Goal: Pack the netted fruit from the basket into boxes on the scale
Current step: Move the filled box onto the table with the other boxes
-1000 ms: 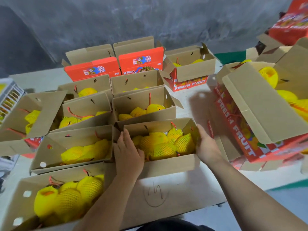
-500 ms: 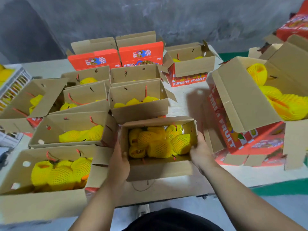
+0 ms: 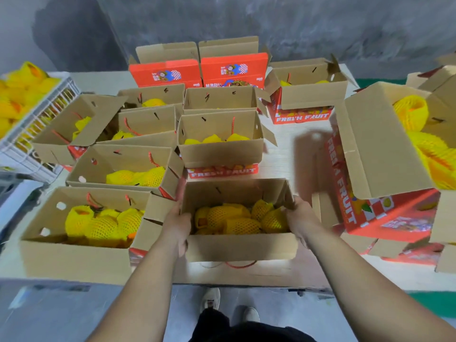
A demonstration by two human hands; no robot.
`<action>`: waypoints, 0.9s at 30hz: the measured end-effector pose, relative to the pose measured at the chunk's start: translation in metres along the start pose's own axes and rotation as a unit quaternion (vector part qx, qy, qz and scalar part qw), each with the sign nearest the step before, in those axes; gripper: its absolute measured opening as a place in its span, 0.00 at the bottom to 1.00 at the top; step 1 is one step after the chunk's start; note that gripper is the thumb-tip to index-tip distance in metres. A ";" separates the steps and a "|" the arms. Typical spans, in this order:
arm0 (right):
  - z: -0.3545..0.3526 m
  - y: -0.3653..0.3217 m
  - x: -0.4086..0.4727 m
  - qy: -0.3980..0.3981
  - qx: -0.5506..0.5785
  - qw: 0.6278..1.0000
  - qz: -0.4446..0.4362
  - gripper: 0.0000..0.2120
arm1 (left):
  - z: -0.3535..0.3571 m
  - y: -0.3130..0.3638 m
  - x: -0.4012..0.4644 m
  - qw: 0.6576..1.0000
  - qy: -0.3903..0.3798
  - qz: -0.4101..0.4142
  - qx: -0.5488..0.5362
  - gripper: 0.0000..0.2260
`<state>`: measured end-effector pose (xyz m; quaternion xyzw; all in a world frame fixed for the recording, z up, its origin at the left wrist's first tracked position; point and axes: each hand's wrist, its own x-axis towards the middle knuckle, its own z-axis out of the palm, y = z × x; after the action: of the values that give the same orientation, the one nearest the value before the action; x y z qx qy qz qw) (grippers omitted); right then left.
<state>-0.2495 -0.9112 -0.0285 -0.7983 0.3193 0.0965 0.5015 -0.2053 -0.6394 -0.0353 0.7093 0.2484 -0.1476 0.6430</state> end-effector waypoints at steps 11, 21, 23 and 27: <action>-0.059 -0.053 -0.032 0.013 -0.082 0.988 -0.130 0.13 | -0.011 0.027 -0.044 0.994 0.037 0.102 0.004 0.28; -0.049 -0.176 -0.104 0.114 -0.056 0.935 -0.331 0.03 | -0.112 0.116 -0.080 0.958 0.042 0.280 -0.054 0.26; -0.023 -0.194 -0.122 0.127 -0.046 0.924 -0.359 0.06 | -0.148 0.121 -0.083 0.950 0.067 0.295 -0.074 0.25; 0.066 -0.211 -0.130 0.062 -0.014 0.921 -0.385 0.10 | -0.248 0.117 -0.082 0.939 0.116 0.311 -0.091 0.26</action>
<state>-0.2115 -0.7390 0.1582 -0.8712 0.0166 -0.1485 0.4677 -0.2370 -0.4141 0.1385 0.7014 0.1007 0.1663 0.6857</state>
